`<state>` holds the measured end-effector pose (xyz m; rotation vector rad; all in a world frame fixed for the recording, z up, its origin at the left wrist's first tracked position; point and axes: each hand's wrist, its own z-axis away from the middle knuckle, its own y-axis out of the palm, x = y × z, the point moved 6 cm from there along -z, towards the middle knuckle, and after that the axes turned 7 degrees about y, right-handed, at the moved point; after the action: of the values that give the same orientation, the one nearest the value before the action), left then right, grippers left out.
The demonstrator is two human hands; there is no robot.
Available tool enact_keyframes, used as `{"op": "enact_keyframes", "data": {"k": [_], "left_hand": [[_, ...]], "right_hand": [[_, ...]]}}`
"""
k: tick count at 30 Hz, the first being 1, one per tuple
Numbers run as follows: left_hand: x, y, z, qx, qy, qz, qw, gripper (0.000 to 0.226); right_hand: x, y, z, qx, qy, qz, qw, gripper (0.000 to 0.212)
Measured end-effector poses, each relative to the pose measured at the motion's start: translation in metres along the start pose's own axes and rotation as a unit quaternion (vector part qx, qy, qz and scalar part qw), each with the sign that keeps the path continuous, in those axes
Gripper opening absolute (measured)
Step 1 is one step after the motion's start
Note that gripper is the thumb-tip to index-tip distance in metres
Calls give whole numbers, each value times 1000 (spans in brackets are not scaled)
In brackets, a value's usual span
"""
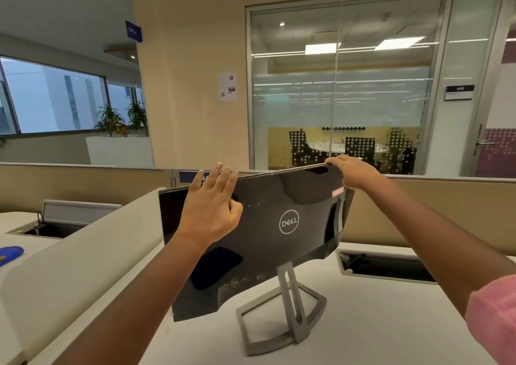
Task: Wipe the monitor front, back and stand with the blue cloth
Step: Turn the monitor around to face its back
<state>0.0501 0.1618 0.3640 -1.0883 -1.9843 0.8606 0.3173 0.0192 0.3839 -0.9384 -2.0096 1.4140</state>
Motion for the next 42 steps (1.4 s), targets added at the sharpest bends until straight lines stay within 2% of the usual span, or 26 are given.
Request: {"op": "enact_keyframes", "data": {"k": [6, 10, 14, 18, 23, 42], "left_hand": [[7, 7, -8, 5, 3, 2, 1000, 73], [13, 12, -15, 19, -10, 13, 1000, 58], [17, 15, -20, 24, -13, 35, 999, 55], [22, 18, -25, 21, -8, 67, 998, 55], [28, 24, -31, 29, 2, 86, 996, 56], [43, 42, -47, 49, 59, 128, 989, 55]], "right_hand": [[-10, 2, 10, -23, 19, 11, 999, 71], [-13, -1, 20, -20, 45, 23, 999, 67], [-15, -7, 32, -28, 54, 27, 998, 63], [-16, -14, 44, -43, 63, 27, 997, 48], [-11, -25, 61, -57, 71, 52, 994, 42], [18, -38, 100, -76, 118, 98, 985, 41]]}}
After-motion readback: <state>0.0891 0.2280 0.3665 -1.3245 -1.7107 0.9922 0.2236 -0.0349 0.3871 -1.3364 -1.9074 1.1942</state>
